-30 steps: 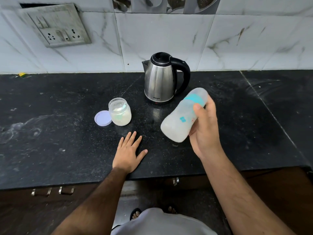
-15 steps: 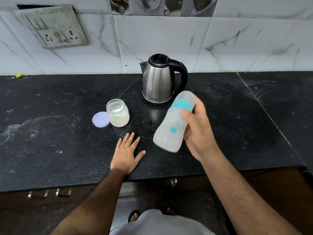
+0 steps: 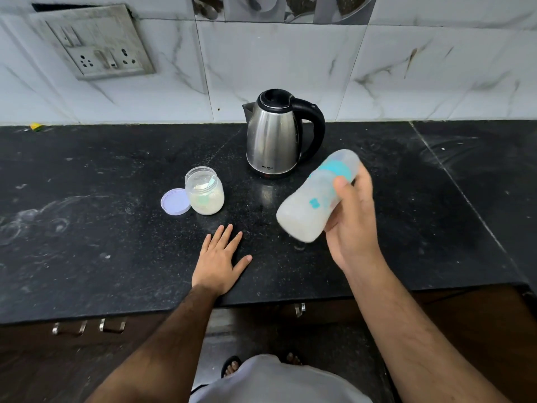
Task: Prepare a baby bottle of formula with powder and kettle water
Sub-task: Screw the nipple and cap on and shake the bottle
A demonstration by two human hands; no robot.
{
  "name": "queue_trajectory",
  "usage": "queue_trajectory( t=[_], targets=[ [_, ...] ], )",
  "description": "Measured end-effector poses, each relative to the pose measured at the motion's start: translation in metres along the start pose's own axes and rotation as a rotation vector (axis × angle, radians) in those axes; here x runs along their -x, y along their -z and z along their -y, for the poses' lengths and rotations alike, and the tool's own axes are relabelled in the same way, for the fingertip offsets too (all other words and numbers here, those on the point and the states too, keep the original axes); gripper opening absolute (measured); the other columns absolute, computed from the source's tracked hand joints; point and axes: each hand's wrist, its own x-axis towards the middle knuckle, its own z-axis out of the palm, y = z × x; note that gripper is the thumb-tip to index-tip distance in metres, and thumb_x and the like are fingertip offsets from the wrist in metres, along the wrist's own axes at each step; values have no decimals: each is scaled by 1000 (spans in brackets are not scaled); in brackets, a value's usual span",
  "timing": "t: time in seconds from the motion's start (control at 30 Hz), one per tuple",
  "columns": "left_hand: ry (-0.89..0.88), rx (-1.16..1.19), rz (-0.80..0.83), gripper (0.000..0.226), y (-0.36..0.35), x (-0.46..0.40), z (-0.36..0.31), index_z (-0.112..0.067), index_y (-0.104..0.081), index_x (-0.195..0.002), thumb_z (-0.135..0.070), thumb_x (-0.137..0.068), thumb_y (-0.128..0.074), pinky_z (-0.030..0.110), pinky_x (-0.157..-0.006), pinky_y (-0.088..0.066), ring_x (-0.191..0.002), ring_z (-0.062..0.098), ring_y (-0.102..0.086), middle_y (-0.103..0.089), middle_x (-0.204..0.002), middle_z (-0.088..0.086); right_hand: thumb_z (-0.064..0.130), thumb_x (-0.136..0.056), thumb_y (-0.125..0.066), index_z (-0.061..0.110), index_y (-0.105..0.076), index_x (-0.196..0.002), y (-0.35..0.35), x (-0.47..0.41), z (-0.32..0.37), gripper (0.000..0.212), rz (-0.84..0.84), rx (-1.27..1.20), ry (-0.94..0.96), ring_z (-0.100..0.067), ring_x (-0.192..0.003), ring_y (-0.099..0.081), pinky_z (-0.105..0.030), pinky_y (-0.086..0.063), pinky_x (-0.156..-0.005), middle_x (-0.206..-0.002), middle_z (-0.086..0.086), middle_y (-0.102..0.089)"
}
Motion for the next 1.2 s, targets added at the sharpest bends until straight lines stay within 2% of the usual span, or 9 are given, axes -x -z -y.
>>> queue_trajectory(
  t=[0.1,0.23,0.4,0.57,0.73,0.9,1.0,1.07,1.2],
  targets=[
    [-1,-1,2,82,0,0,0,-29,-26,-155,-73,-88,-13,40,-125,0,-154,15,1,-10,-166,-1,24,-86,-55,17,-36,-144,0,-3,0,61,-42,-13,0,-8,-86,-67,-29,-57,-66,-102,2,-64],
    [1,-5,14,82,1,0,-1,-30,-23,-156,-73,-87,-12,40,-125,1,-154,15,2,-9,-166,-2,17,-84,-56,19,-40,-140,-1,6,-5,58,143,142,-49,-9,-85,-68,-29,-58,-69,-97,9,-70],
    [1,7,5,83,0,0,-1,-28,-25,-155,-73,-87,-13,40,-125,0,-154,15,1,-10,-166,-1,24,-87,-54,15,-37,-143,-2,-2,-3,60,-51,-22,4,-7,-84,-67,-27,-56,-64,-97,5,-67],
    [3,2,7,82,-1,0,0,-30,-25,-155,-74,-87,-12,41,-125,-1,-154,15,2,-9,-166,-2,16,-84,-56,17,-38,-143,-4,8,-8,61,104,122,-27,-11,-87,-68,-31,-57,-70,-98,7,-69],
    [4,-5,8,82,0,1,0,-29,-24,-156,-74,-88,-12,39,-125,2,-154,15,2,-8,-166,-2,24,-85,-54,17,-39,-141,-3,-2,-4,59,-86,-44,-4,-7,-83,-68,-28,-57,-65,-96,5,-67],
    [4,-4,6,82,0,0,0,-30,-25,-155,-74,-87,-12,39,-125,2,-154,15,1,-10,-166,-2,17,-83,-55,21,-42,-138,-4,7,-7,57,127,130,-63,-11,-86,-68,-32,-59,-70,-97,7,-70],
    [2,1,2,83,0,1,-1,-29,-25,-155,-74,-87,-11,39,-125,2,-154,15,1,-10,-166,-2,23,-84,-55,16,-41,-141,-5,0,-4,58,-30,-14,-19,-9,-85,-68,-30,-57,-67,-99,4,-67],
    [1,1,2,83,1,1,-1,-29,-25,-155,-74,-87,-11,39,-125,2,-154,15,1,-10,-166,-2,24,-86,-55,16,-39,-141,-6,-2,-5,58,-71,-32,-5,-7,-82,-68,-28,-56,-64,-94,6,-68],
    [2,-4,7,83,0,0,0,-29,-26,-155,-73,-87,-11,41,-125,0,-154,15,2,-9,-166,-2,18,-84,-55,18,-39,-142,-8,5,-7,60,129,132,-55,-10,-83,-67,-32,-59,-69,-94,8,-70]
  ],
)
